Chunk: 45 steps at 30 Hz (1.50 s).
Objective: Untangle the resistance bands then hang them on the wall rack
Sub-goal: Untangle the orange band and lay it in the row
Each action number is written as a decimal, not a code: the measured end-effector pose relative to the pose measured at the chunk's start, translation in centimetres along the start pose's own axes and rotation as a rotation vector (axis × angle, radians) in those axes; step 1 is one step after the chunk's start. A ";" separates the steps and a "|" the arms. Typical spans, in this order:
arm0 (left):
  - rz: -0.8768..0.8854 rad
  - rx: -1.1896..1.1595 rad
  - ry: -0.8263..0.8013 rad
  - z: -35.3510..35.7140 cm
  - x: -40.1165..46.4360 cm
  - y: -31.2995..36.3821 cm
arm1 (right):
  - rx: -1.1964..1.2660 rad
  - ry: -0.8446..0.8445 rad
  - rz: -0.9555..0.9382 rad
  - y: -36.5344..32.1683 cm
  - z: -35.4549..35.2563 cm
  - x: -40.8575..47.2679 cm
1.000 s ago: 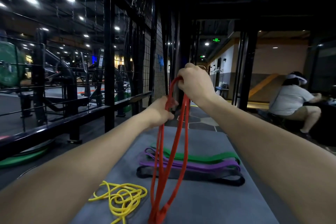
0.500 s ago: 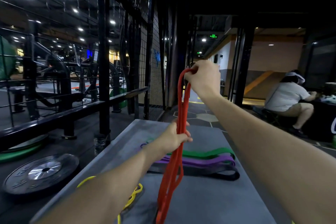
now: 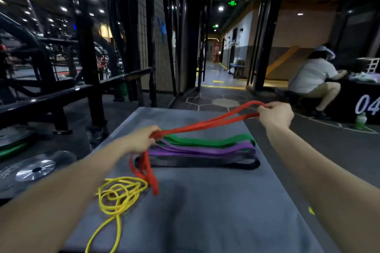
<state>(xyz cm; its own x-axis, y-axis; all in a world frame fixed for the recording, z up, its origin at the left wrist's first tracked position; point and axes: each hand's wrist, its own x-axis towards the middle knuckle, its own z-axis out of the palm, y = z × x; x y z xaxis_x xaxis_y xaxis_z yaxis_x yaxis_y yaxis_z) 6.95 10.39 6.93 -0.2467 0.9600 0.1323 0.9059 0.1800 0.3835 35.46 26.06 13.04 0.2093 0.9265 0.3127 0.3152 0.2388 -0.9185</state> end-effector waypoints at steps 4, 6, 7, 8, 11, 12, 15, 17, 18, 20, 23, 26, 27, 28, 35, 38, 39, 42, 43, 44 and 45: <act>0.040 0.195 -0.023 -2.3 1.6 -2.7 | 0.136 -0.113 0.235 5.4 4.7 -0.3; 0.047 0.269 -0.053 -1.6 2.5 -3.8 | 0.161 -0.140 0.310 8.3 6.8 -0.4; 0.051 0.307 -0.086 -0.5 3.0 -4.4 | 0.144 -0.142 0.339 10.0 7.5 -0.4; 0.048 0.326 -0.123 1.2 3.4 -4.9 | 0.121 -0.142 0.359 11.9 8.0 -0.4; 0.032 0.344 -0.212 7.5 4.5 -5.6 | 0.017 -0.167 0.388 16.6 7.6 -0.8; 0.033 0.349 -0.245 9.4 4.9 -5.6 | -0.020 -0.159 0.385 17.9 7.3 -0.8; 0.037 0.281 -0.273 13.6 5.9 -5.3 | -0.142 -0.087 0.338 19.7 5.6 -0.9; 0.064 0.181 -0.231 15.2 6.4 -5.3 | -0.223 -0.067 0.272 20.2 4.4 -0.9; 0.079 0.113 -0.208 15.8 6.5 -5.4 | -0.251 -0.061 0.246 20.5 4.1 -0.9; 0.064 -0.063 -0.183 16.5 6.7 -5.5 | -0.295 -0.071 0.213 21.4 3.7 -1.0; 0.025 -0.332 -0.176 16.3 6.2 -5.5 | -0.379 -0.115 0.129 22.8 3.7 -1.4; 0.043 -0.304 -0.232 15.7 5.5 -5.6 | -0.396 -0.125 0.022 23.3 3.7 -2.2; 0.062 -0.253 -0.251 15.6 5.3 -5.5 | -0.392 -0.131 -0.011 23.4 3.7 -2.5; 0.088 -0.207 -0.252 15.5 4.9 -5.5 | -0.396 -0.138 -0.046 23.5 3.6 -2.8; 0.246 0.212 0.083 16.7 3.6 -6.0 | -0.659 -0.238 -0.196 24.2 3.8 -3.1; 0.188 0.255 0.140 18.2 3.1 -5.7 | -0.754 -0.278 -0.186 24.2 3.7 -3.0; 0.154 0.239 0.128 18.5 3.0 -5.7 | -0.768 -0.280 -0.185 24.2 3.7 -3.0; 0.121 0.210 0.106 18.6 3.1 -5.7 | -0.756 -0.242 -0.203 23.8 3.8 -3.3; 0.115 0.204 0.097 18.5 3.1 -5.7 | -0.736 -0.208 -0.214 23.4 3.8 -3.5; 0.107 0.202 0.088 18.5 3.2 -5.6 | -0.708 -0.165 -0.232 22.7 3.8 -3.7; 0.100 0.205 0.079 18.4 3.2 -5.4 | -0.676 -0.120 -0.275 22.0 3.8 -4.0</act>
<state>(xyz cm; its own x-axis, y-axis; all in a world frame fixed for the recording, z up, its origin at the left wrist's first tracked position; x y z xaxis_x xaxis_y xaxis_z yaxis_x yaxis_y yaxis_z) 7.56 16.48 -11.57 -0.1710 0.9570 0.2343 0.9761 0.1322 0.1724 38.00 28.76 -9.28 -0.0498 0.8936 0.4461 0.8512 0.2717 -0.4491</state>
